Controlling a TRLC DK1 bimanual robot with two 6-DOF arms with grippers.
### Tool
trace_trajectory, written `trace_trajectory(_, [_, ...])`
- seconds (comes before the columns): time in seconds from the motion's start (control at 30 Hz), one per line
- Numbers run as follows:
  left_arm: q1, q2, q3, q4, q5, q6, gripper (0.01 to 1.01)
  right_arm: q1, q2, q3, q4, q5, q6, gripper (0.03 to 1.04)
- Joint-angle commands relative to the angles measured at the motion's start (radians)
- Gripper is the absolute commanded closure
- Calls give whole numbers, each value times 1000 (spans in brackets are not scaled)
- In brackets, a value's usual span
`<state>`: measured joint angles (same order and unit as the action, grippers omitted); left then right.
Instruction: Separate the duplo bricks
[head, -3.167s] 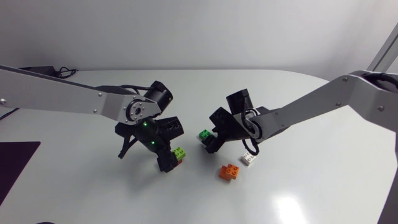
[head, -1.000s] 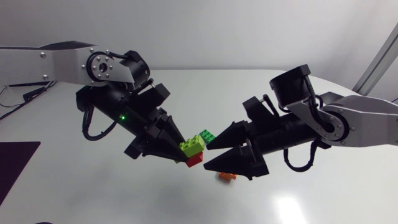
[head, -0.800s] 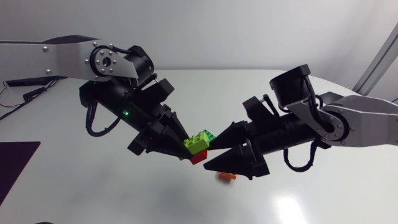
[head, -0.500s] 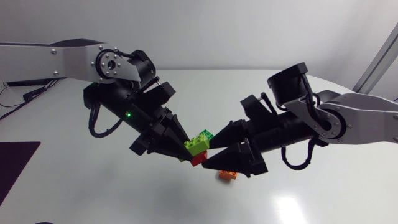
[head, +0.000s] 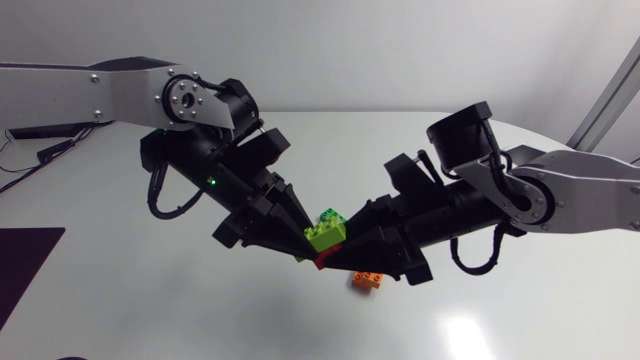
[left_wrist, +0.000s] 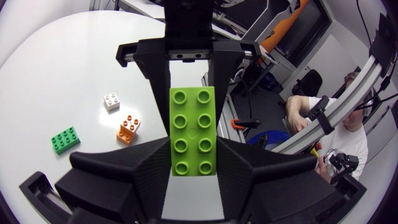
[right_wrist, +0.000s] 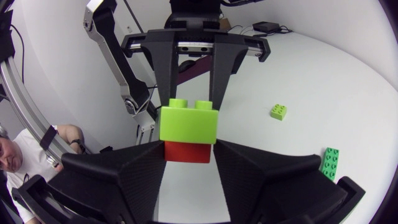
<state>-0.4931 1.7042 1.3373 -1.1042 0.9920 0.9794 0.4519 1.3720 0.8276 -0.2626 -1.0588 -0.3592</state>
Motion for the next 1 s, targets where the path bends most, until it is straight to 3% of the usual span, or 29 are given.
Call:
trace_trajectory(0.0, [-7, 20, 31, -31, 25, 28, 705, 1, -17, 1, -9, -4, -20, 748])
trace_trajectory(0.2, [13, 35, 54, -62, 54, 30, 705, 5, -48, -25, -10, -6, -46, 769])
trace_trajectory(0.4, [25, 84, 132, -246, 85, 166, 705, 13, -70, -51, -10, 2, -69, 777])
trace_trajectory(0.57, [50, 92, 158, -279, 80, 205, 705, -10, -85, -62, -20, 17, -81, 777])
trace_trajectory(0.73, [105, 72, 125, -209, -27, 179, 705, -67, -125, -74, -59, 31, -121, 777])
trace_trajectory(0.97, [110, 14, -84, 129, -343, 19, 705, -124, -133, -79, -63, 48, -136, 777])
